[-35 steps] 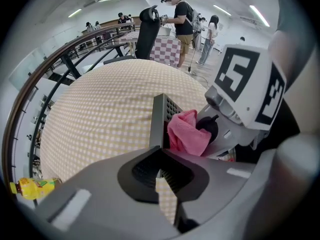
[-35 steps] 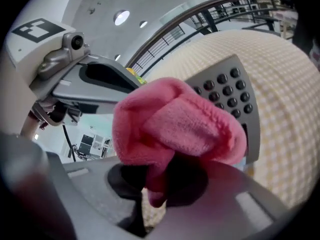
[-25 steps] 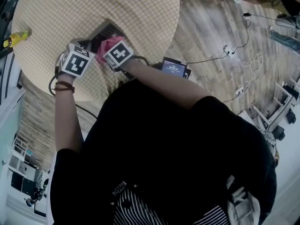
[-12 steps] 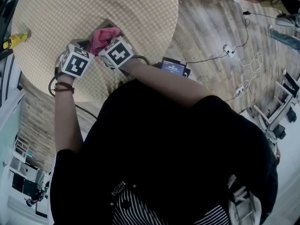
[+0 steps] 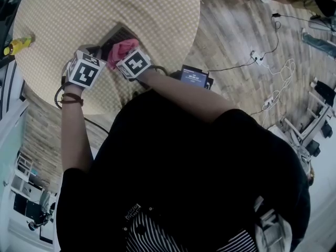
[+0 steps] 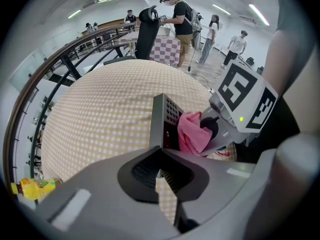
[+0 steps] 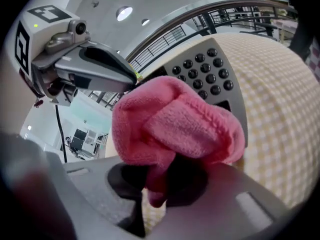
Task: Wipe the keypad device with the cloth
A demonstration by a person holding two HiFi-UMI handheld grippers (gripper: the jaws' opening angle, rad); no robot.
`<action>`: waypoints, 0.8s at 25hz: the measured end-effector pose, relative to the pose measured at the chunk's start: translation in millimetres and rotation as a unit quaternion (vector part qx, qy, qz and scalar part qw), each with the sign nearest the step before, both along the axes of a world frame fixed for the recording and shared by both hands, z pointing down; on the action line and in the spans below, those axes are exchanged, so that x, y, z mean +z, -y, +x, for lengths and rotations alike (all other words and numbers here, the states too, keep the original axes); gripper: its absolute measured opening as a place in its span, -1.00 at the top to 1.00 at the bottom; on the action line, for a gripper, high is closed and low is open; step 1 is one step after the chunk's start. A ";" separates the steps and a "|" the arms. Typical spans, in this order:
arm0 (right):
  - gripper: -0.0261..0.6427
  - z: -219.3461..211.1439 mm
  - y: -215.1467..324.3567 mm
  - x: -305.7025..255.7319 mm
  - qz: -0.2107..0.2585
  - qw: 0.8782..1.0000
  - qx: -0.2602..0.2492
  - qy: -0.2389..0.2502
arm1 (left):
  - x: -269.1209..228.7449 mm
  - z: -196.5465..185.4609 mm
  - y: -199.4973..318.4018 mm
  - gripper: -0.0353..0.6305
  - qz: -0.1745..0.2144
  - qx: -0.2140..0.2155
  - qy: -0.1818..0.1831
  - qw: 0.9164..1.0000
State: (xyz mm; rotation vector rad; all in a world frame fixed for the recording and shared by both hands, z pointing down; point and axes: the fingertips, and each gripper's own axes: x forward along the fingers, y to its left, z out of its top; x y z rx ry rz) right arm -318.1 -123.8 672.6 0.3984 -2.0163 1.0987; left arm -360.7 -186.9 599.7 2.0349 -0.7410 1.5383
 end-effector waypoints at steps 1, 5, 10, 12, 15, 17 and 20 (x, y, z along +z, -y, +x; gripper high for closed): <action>0.72 1.2 -2.0 2.9 -0.003 1.000 -0.003 -0.004 | 0.1 -0.2 0.3 0.89 0.000 -0.001 0.000 1.000; 0.72 3.6 -2.8 6.6 -0.010 1.000 -0.012 -0.010 | 0.5 1.1 1.3 0.89 0.011 -0.006 0.005 1.000; 0.72 0.8 -5.8 -3.4 -0.006 1.000 -0.024 -0.009 | -1.0 0.1 -0.1 0.89 0.060 -0.020 0.017 0.998; 0.72 1.1 -5.3 -11.5 0.001 1.000 -0.021 -0.004 | -0.7 1.7 1.2 0.89 0.081 -0.014 0.023 0.996; 0.72 -1.2 -5.8 -30.7 0.018 1.000 -0.019 0.008 | -3.0 -0.4 2.0 0.89 0.106 -0.016 0.012 0.994; 0.72 -1.5 -6.9 -46.4 0.033 0.999 -0.017 0.016 | -18.1 -4.5 2.6 0.89 0.132 -0.061 -0.024 0.989; 0.72 14.5 -12.4 -69.8 0.052 0.998 -0.011 0.023 | -55.9 0.5 -7.1 0.89 0.165 -0.174 -0.111 0.964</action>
